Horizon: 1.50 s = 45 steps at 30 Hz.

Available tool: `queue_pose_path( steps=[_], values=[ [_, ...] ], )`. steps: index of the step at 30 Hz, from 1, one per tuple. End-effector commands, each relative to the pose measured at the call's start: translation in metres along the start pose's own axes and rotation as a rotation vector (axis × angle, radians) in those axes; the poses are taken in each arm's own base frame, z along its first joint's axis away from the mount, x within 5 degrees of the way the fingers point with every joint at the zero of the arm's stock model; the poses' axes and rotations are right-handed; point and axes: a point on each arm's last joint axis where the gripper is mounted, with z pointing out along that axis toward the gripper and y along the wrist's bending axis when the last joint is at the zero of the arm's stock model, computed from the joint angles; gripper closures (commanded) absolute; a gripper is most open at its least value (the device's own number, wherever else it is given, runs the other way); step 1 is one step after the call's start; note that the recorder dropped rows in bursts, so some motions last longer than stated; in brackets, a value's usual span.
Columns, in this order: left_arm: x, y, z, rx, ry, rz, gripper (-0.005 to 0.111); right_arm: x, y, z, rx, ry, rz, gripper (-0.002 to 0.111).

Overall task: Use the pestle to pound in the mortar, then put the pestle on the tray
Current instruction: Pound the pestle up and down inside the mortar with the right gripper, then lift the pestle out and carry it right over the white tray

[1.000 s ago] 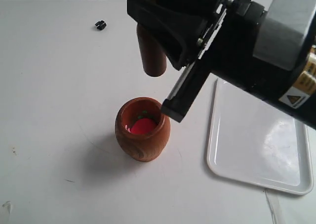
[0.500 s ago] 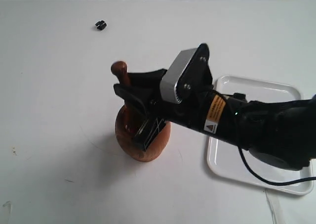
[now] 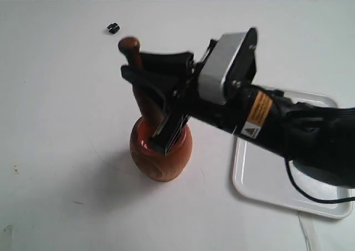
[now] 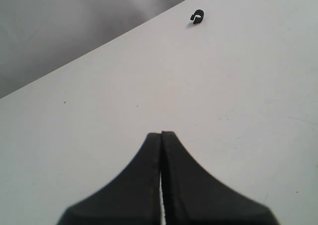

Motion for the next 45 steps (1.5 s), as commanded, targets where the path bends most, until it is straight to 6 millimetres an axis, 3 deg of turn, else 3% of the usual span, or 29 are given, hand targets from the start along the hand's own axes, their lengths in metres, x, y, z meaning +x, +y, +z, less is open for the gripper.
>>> queue_pose_path(
  steps=[1,4,6,10,13,14,18,22,26,30,37,42,45],
  values=[
    [0.000,-0.001,0.000,0.008,-0.007,-0.012,0.107,-0.084,0.008,-0.029,0.023,-0.208,-0.147,0.108],
    [0.000,-0.001,0.000,0.008,-0.007,-0.012,0.107,-0.111,0.011,-0.048,0.063,-0.192,-0.179,0.108],
    [0.000,-0.001,0.000,0.008,-0.007,-0.012,0.107,-0.105,0.009,-0.047,0.074,-0.135,-0.173,0.108],
    [0.000,-0.001,0.000,0.008,-0.007,-0.012,0.107,-0.075,0.005,-0.026,0.045,-0.083,-0.109,0.108],
    [0.000,-0.001,0.000,0.008,-0.007,-0.012,0.107,-0.027,0.000,-0.006,0.021,0.017,-0.050,0.108],
    [0.000,-0.001,0.000,0.008,-0.007,-0.012,0.107,-0.002,-0.001,0.001,0.015,0.086,-0.023,0.108],
    [0.000,-0.001,0.000,0.008,-0.007,-0.012,0.107,0.039,-0.003,0.007,0.007,0.187,0.028,0.108],
    [0.000,-0.001,0.000,0.008,-0.007,-0.012,0.107,0.065,-0.002,0.008,0.008,0.250,0.096,0.108],
    [0.000,-0.001,0.000,0.008,-0.007,-0.012,0.107,0.071,-0.002,0.008,0.005,0.264,0.104,0.108],
    [0.000,-0.001,0.000,0.008,-0.007,-0.012,0.107,0.050,-0.002,0.010,-0.010,0.132,0.022,0.108],
    [0.000,-0.001,0.000,0.008,-0.007,-0.012,0.107,-0.034,-0.002,-0.005,0.053,-0.081,-0.147,0.108],
    [0.000,-0.001,0.000,0.008,-0.007,-0.012,0.107,-0.095,0.004,-0.040,0.108,-0.107,-0.237,0.108],
    [0.000,-0.001,0.000,0.008,-0.007,-0.012,0.107,-0.118,0.008,-0.065,0.152,-0.072,-0.265,0.108]
  ],
)
